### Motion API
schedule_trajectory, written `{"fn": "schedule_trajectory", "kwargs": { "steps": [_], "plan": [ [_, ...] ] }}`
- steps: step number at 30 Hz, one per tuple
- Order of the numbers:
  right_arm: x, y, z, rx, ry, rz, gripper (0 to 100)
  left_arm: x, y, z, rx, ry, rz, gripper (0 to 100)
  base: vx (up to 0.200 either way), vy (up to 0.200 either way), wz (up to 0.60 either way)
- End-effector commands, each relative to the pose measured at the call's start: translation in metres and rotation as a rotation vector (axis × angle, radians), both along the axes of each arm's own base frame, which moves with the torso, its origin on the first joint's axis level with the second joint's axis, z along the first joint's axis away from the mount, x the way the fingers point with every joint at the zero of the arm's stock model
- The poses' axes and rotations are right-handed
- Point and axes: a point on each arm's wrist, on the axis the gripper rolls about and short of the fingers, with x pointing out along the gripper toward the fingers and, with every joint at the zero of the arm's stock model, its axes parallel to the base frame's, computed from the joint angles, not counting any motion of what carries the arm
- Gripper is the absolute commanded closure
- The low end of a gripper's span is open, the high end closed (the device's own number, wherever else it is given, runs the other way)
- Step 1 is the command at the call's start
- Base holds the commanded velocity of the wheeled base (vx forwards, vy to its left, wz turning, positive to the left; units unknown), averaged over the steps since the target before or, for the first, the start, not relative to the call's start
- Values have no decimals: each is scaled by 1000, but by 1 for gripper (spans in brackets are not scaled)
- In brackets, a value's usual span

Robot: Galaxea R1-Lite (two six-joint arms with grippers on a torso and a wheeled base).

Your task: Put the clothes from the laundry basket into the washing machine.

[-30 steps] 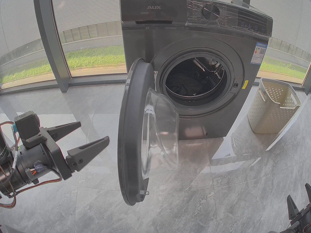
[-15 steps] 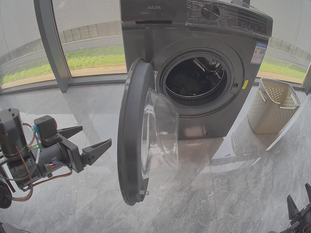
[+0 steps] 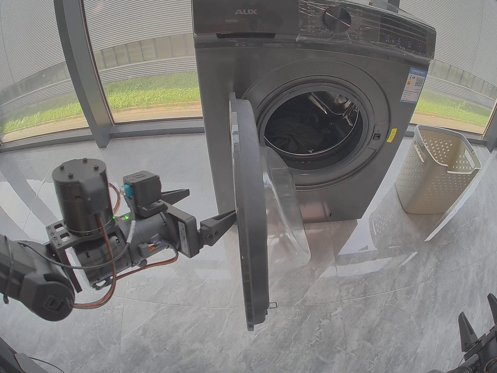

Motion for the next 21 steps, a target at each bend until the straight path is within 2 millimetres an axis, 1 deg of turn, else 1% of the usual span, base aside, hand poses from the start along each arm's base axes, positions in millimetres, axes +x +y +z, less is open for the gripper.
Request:
{"fn": "schedule_trajectory", "kwargs": {
  "steps": [1, 4, 9, 13, 21],
  "plan": [
    [0, 0, -4, 0, -5, 0, 0, 20, -19, -14, 20, 32, -13, 0, 0, 0, 0],
    [-1, 0, -3, 0, -6, 0, 0, 37, -35, -13, 15, 15, 27, 0, 0, 0, 0],
    [-1, 0, -3, 0, -6, 0, 0, 58, -51, -18, 9, 14, 36, 0, 0, 0, 0],
    [-1, 0, -3, 0, -6, 0, 0, 66, -67, -14, -8, -6, 13, 0, 0, 0, 0],
    [0, 0, -4, 0, -5, 0, 0, 86, -85, -7, -49, -44, 19, 0, 0, 0, 0]
  ]
}}
